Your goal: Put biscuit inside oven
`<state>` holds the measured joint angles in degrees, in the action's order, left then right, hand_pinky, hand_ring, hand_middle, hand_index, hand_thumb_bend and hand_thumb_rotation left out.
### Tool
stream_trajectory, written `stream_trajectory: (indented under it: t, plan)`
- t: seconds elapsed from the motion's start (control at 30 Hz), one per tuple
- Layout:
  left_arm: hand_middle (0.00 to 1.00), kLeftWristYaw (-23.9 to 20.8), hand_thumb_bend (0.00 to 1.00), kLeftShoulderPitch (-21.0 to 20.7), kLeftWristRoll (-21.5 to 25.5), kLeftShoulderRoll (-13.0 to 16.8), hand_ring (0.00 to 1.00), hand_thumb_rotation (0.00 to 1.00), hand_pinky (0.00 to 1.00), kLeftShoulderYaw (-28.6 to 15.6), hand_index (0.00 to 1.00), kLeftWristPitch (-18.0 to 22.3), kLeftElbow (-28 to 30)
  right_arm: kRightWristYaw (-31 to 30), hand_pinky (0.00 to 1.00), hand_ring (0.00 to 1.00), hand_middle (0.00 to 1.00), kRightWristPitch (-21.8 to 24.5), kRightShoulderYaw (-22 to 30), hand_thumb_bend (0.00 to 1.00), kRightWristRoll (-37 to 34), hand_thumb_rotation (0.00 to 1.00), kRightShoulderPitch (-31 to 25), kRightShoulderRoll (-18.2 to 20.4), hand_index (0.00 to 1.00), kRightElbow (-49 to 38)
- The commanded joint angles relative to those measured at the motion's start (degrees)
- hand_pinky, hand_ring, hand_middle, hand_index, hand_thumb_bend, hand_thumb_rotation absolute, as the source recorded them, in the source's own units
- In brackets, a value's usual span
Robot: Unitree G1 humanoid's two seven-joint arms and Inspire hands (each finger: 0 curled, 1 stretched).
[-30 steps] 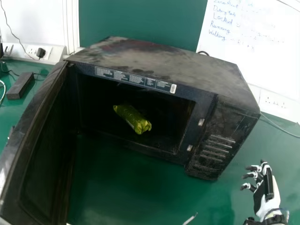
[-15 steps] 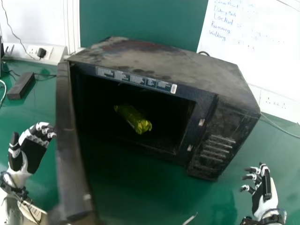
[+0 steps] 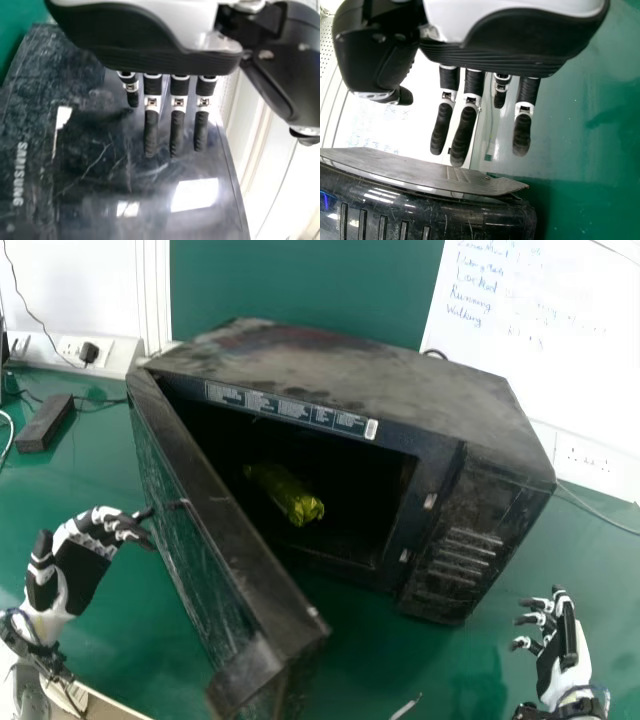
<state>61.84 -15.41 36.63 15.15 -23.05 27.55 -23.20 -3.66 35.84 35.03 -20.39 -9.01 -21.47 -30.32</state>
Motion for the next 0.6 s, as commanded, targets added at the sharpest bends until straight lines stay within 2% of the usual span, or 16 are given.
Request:
stream_trajectory:
  t: [0.0,0.2,0.43,0.57]
  plan:
    - [0.64,1.72,0.74,0.30,-0.73,0.20,0.58,0.64,0.50,1.04,0.68,1.59,-0.67,-0.02,0.22,0.24,0.31,0.21,-0.24,0.56,0.22,0.84,-0.20,0.06,0.43,0.05]
    - [0.67,4.53,0.73,-1.58,-3.24,0.51,0.60,0.67,0.53,3.48,0.68,5.49,-4.15,0.17,0.22,0.24,0.31,0.64,-0.56,0.57,0.86,0.85,-0.18,-0.19,0.43,0.07]
    - [0.72,6.21,0.74,-3.93,-6.54,2.51,0.64,0.70,0.56,8.07,0.73,4.48,-4.93,-0.64,0.22,0.24,0.31,-0.11,-0.89,0.54,1.61,0.87,-0.13,-0.29,0.42,0.55]
    - [0.75,5.42,0.74,-6.01,-9.33,2.82,0.68,0.69,0.57,10.76,0.76,4.41,-4.89,-0.76,0.21,0.24,0.31,-0.14,-0.96,0.55,1.96,0.86,-0.17,-0.23,0.42,0.51]
